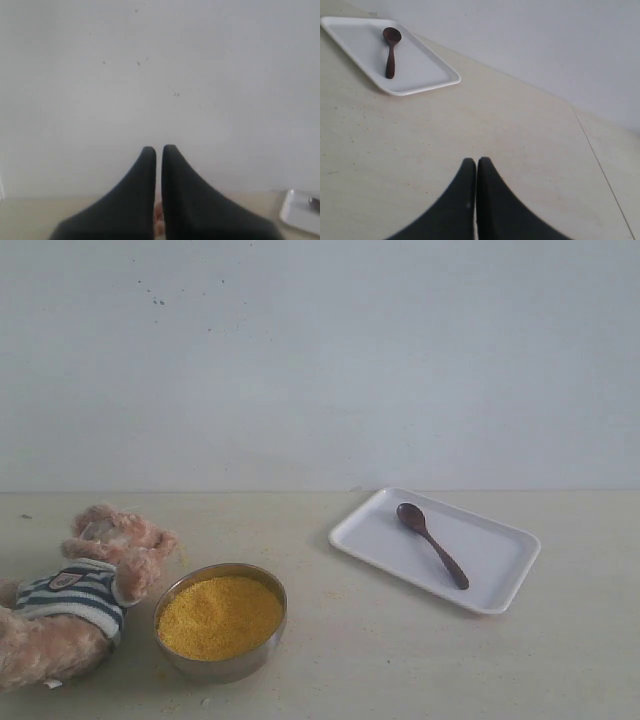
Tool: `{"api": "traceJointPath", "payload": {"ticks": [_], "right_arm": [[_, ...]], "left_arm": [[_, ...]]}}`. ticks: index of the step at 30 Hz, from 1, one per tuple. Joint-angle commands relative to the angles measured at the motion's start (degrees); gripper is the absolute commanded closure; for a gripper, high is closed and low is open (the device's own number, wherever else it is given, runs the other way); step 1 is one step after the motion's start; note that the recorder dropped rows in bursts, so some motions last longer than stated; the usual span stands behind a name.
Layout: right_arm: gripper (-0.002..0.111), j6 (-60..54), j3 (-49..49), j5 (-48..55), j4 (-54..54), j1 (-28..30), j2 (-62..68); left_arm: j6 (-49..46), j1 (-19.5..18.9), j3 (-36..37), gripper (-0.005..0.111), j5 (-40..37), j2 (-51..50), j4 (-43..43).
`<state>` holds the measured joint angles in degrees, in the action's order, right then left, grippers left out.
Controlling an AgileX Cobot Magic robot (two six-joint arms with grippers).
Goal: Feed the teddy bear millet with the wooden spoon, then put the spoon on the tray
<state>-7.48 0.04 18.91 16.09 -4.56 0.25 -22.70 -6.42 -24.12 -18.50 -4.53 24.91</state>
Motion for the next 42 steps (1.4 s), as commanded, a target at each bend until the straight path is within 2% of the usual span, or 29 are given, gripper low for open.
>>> {"api": "traceJointPath", "payload": {"ticks": [1, 5, 6, 8, 11, 14, 19, 21, 23, 24, 28, 42], "right_arm": [[0.108, -0.2, -0.04, -0.41, -0.18, -0.14, -0.25], [0.108, -0.2, -0.04, -0.41, -0.18, -0.14, -0.25], [0.108, -0.2, -0.04, -0.41, -0.18, -0.14, -0.25], [0.108, -0.2, -0.04, -0.41, -0.18, -0.14, -0.25], [0.108, -0.2, -0.04, -0.41, -0.18, -0.14, -0.25], [0.108, -0.2, -0.04, -0.41, -0.32, -0.14, -0.25], [0.108, -0.2, -0.04, -0.41, -0.32, -0.14, -0.25], [0.108, -0.2, -0.04, -0.41, -0.32, -0.14, -0.25], [0.108, -0.2, -0.04, -0.41, -0.32, -0.14, -0.25], [0.108, -0.2, -0.04, -0.41, -0.32, -0.14, -0.25], [0.108, -0.2, -0.04, -0.41, -0.32, -0.14, -0.25], [0.108, -0.2, -0.04, -0.41, -0.32, -0.14, -0.25]], "left_arm": [[-4.98, 1.07, 2.84, 0.103, 0.52, -7.14, 1.0], [-9.27, 6.32, 4.88, 0.103, 5.03, -6.9, 2.92], [-8.8, 9.39, 7.83, 0.103, 8.44, -5.95, 2.92], [-8.07, 12.26, 14.32, 0.103, 12.61, -3.81, 2.92], [-8.91, 12.37, 23.55, 0.103, 12.77, 0.75, 2.92], [-9.07, 12.37, 24.12, 0.103, 7.26, 3.67, 2.05], [-8.05, 12.37, 24.12, 0.103, 9.5, 3.77, 1.1], [0.85, 12.25, 24.12, 0.103, 5.43, 4.04, -10.58], [19.9, 12.17, 24.12, 0.103, -0.98, 4.53, -23.2], [26.16, 12.17, 24.12, 0.103, -1.0, 4.53, -26.85], [36.02, 12.17, 24.12, 0.103, -0.94, 4.53, -30.39], [35.55, 12.17, 24.12, 0.103, -0.78, 4.53, -30.39]]}}
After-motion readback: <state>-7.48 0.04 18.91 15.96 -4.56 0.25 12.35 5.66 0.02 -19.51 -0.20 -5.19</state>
